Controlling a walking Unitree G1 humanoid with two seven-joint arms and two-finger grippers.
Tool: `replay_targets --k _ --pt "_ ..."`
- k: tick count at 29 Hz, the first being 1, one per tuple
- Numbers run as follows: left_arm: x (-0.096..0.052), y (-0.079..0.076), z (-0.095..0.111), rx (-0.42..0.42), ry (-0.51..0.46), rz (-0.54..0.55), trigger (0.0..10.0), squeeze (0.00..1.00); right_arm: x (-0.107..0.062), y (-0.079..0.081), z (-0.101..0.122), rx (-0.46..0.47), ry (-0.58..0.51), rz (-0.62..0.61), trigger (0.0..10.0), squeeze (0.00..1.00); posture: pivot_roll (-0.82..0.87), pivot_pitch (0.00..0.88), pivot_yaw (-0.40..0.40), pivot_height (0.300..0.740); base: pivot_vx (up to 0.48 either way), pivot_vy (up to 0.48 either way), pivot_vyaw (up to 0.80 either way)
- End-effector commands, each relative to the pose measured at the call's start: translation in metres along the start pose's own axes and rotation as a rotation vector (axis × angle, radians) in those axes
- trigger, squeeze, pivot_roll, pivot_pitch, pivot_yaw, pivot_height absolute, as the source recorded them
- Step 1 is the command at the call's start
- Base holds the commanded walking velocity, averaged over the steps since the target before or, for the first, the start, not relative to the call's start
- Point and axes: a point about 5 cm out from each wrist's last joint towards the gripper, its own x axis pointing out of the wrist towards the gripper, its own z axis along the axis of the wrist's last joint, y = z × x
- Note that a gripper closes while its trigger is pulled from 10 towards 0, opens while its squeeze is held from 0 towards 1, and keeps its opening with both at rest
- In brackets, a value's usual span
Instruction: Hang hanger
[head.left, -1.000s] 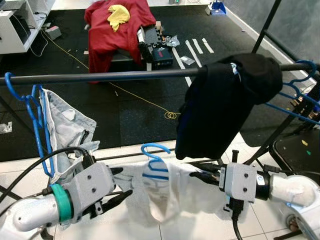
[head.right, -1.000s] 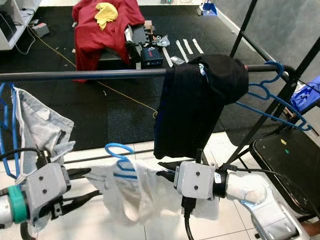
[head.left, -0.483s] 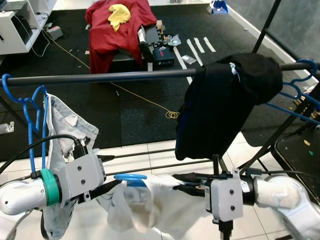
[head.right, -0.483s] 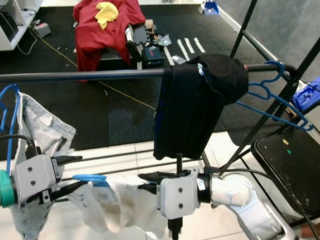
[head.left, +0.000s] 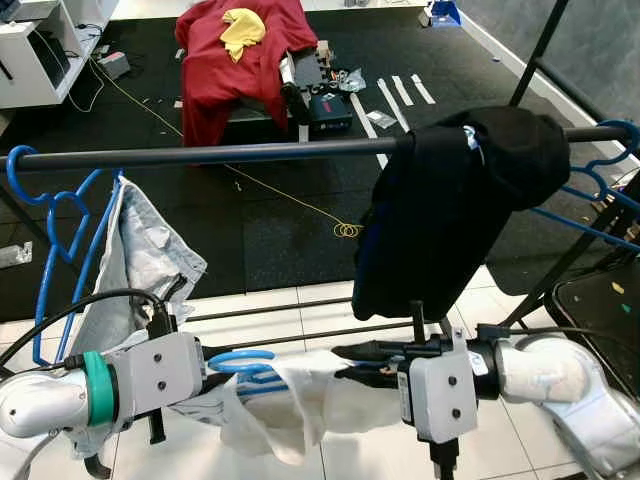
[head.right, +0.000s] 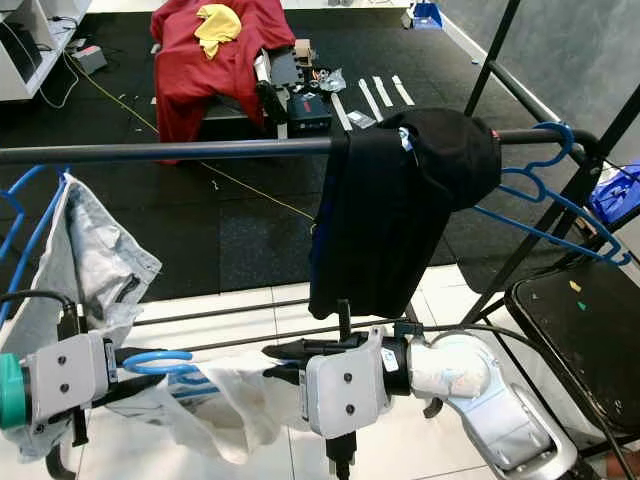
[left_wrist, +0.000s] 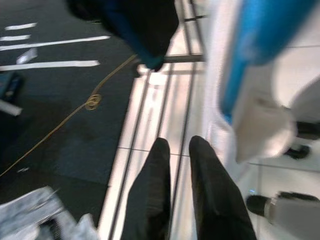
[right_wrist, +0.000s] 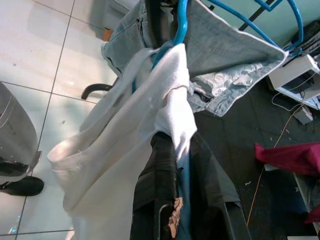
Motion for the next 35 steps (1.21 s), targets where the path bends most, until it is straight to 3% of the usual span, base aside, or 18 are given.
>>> replay_targets --k 1,2,4,7,8,12,17,18,20,21,23,32,34,35 --pt "0.004 0.011 -0.008 -0.053 0.019 0.118 10.0 0.0 0.003 0.001 0.014 -0.051 -0.071 0.004 10.0 0.0 -0.15 0.183 0.09 0.74 0.0 0.0 0.0" --pt "0.004 0.011 -0.008 -0.053 0.019 0.118 10.0 0.0 0.003 0.001 0.014 -0.051 -0.071 0.004 10.0 0.0 -0.15 0.183 0.09 0.74 0.0 0.0 0.0" --pt "0.0 0.028 -0.008 -0.072 0.011 0.214 10.0 0.02 0.004 0.003 0.013 -0.05 -0.066 0.01 10.0 0.0 -0.15 0.183 0.095 0.74 0.0 0.0 0.0" --pt "-0.003 0.032 -0.008 -0.078 0.01 0.22 10.0 0.02 0.004 0.003 0.014 -0.049 -0.066 0.011 10.0 0.0 -0.15 0.183 0.095 0.74 0.0 0.0 0.0" --pt "-0.007 0.031 -0.008 -0.074 0.012 0.182 10.0 1.0 0.004 0.003 0.013 -0.05 -0.064 0.01 10.0 0.0 -0.14 0.181 0.096 0.74 0.0 0.0 0.0" --pt "-0.015 0.027 -0.007 -0.063 0.018 0.083 10.0 1.0 0.004 0.003 0.013 -0.053 -0.063 0.008 10.0 0.0 -0.14 0.18 0.099 0.74 0.0 0.0 0.0" --pt "-0.018 0.024 -0.007 -0.056 0.024 0.04 10.0 1.0 0.004 0.002 0.013 -0.056 -0.063 0.009 10.0 0.0 -0.13 0.18 0.099 0.74 0.0 0.0 0.0" --pt "-0.023 0.019 -0.007 -0.057 0.041 -0.036 10.0 1.0 0.004 0.002 0.012 -0.059 -0.061 0.011 10.0 0.0 -0.13 0.18 0.099 0.74 0.0 0.0 0.0" --pt "-0.023 0.019 -0.007 -0.057 0.041 -0.036 10.0 1.0 0.004 0.002 0.012 -0.059 -0.061 0.011 10.0 0.0 -0.13 0.18 0.099 0.74 0.0 0.0 0.0" --pt "-0.029 0.012 -0.008 -0.074 0.062 -0.129 10.0 1.0 0.004 0.002 0.011 -0.062 -0.059 0.012 10.0 0.0 -0.13 0.179 0.099 0.74 0.0 0.0 0.0" --pt "-0.033 0.007 -0.009 -0.105 0.072 -0.193 10.0 1.0 0.004 0.002 0.011 -0.064 -0.057 0.013 10.0 0.0 -0.13 0.179 0.099 0.74 0.0 0.0 0.0" --pt "-0.036 -0.003 -0.009 -0.168 0.076 -0.267 10.0 1.0 0.004 0.001 0.01 -0.067 -0.055 0.01 10.0 0.0 -0.14 0.178 0.098 0.74 0.0 0.0 0.0" --pt "-0.035 -0.006 -0.008 -0.198 0.065 -0.264 10.0 0.12 0.003 0.001 0.01 -0.069 -0.053 0.006 10.0 0.0 -0.14 0.179 0.096 0.74 0.0 0.0 0.0" --pt "-0.035 -0.006 -0.008 -0.198 0.065 -0.264 10.0 0.12 0.003 0.001 0.01 -0.069 -0.053 0.006 10.0 0.0 -0.14 0.179 0.096 0.74 0.0 0.0 0.0"
